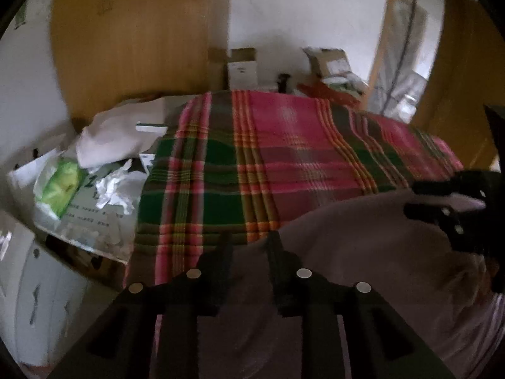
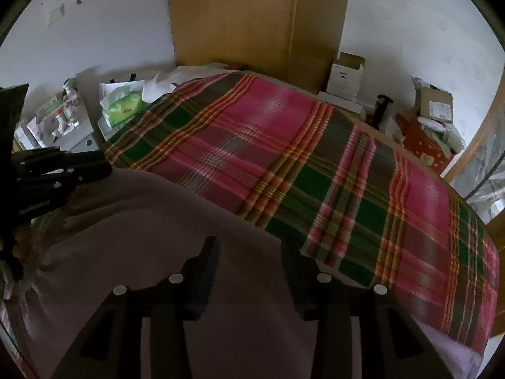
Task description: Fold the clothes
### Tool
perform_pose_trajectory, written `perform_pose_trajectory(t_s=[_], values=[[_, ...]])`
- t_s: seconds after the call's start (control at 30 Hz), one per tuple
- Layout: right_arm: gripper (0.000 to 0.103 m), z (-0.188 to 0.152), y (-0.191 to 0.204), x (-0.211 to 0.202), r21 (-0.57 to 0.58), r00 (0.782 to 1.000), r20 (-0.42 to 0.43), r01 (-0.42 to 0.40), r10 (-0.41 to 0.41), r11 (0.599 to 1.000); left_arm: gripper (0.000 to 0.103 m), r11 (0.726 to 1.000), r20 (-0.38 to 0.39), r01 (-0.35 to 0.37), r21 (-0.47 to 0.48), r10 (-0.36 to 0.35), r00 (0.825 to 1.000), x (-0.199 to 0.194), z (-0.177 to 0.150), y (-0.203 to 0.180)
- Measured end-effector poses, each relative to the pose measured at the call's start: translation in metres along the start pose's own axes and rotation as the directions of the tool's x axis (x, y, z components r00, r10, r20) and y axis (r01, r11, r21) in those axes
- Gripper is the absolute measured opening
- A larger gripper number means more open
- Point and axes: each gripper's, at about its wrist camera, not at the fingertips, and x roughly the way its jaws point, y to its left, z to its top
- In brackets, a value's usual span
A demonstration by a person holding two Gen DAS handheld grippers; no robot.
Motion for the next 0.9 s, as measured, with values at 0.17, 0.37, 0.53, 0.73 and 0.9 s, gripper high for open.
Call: perform_pose_trajectory(t_s=[0.17, 0.37, 0.53, 0.73, 0.9], values=[[0.044, 0.002, -0.004, 0.015, -0.017, 0.999, -0.033, -0.013, 0.012, 1.0, 0.027, 0.999, -0.018, 0.006, 0.038, -0.006, 1.0, 0.007, -0.002, -0.001], [0.045, 0.004, -0.004, 0.03, -0.029, 0.998, -0.066, -0.009, 0.007, 1.0, 0.027, 0.997, -0.038, 0.014, 0.078, -0.012, 0.999, 0.015, -0.005, -0.001], [0.046, 0.004, -0.007, 0.035, -0.013, 0.998, -0.053, -0.02, 0.019, 1.0, 0.028, 0.997, -0.041, 0.02, 0.079, -0.017, 0.999, 0.018, -0.007, 0.0], [0.046, 0.003, -0.013, 0.038, 0.027, 0.997, -0.043, -0.055, 0.056, 0.998, 0.027, 0.996, -0.042, 0.027, 0.08, -0.024, 0.999, 0.021, -0.009, 0.001], [0.032, 0.002, -0.01, 0.037, 0.04, 0.998, -0.028, -0.06, 0.061, 0.997, 0.025, 0.997, -0.044, 0.033, 0.068, -0.03, 0.999, 0.02, -0.009, 0.002]])
